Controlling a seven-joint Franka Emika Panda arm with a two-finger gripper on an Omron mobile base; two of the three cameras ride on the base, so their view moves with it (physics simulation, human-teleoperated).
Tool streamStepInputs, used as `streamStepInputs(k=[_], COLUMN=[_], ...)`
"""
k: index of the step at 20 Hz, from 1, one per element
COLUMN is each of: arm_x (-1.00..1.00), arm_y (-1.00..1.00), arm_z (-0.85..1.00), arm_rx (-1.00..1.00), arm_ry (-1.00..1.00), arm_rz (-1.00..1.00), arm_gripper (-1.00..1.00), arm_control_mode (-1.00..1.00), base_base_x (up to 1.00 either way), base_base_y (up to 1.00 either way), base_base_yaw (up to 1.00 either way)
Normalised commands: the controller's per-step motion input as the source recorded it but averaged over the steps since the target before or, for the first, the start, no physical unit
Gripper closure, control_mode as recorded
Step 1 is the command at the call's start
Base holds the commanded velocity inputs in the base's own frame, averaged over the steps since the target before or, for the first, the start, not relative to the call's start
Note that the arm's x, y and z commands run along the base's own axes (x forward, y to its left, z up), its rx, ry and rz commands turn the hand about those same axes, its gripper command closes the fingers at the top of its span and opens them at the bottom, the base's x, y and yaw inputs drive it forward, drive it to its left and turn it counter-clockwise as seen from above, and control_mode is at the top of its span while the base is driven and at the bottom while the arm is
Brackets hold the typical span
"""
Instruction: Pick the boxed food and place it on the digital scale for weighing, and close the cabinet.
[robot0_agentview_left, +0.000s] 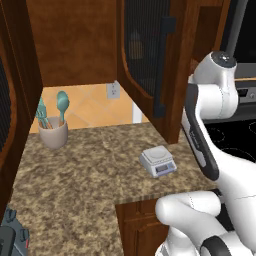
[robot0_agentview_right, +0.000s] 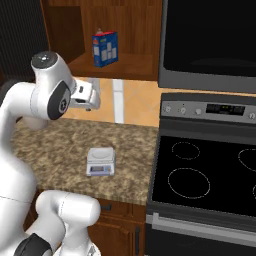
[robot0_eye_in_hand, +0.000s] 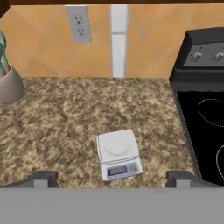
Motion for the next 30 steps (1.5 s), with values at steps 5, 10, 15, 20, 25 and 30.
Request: streamStepInputs(k=[5,10,15,20,25,30], arm_x=[-0.01,0.00,0.00,0.14,0.59,0.34], arm_y=[-0.21,-0.18,0.00,-0.02,0.00,0.00], arm_z=[0.54,0.58,0.70,0.57,0.07,0.06], arm_rx=[0.02,0.04,0.00,0.00,0.01,0.01], arm_ry=[-0.14,-0.12,-0.16,-0.10,-0.01,0.00], arm_rz=[0.02,0.04,0.01,0.06,0.07,0.07], arm_gripper=[-1.00,-1.00,-1.00,-1.00,-1.00,-1.00], arm_control_mode=[-1.00,-1.00,-1.00,-1.00,-1.00,-1.00], base_base_x=[0.00,0.00,0.00,0.00,0.00,0.00], base_base_y=[0.00,0.00,0.00,0.00,0.00,0.00], base_base_yaw=[0.00,0.00,0.00,0.00,0.00,0.00])
